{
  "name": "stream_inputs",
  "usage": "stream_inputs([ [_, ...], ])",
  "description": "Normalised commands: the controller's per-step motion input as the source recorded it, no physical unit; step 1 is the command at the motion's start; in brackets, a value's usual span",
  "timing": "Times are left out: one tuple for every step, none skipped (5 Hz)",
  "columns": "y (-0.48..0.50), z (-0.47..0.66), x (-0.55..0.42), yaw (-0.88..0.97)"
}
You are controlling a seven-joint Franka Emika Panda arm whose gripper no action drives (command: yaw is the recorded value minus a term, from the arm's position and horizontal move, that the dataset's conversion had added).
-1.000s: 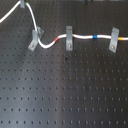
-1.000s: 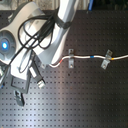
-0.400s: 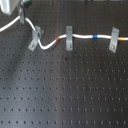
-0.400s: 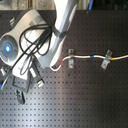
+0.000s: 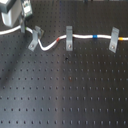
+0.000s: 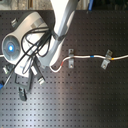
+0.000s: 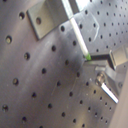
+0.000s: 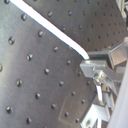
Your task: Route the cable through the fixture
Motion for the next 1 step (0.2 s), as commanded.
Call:
stream_inputs([
  [0.0, 0.0, 0.0, -0.06],
])
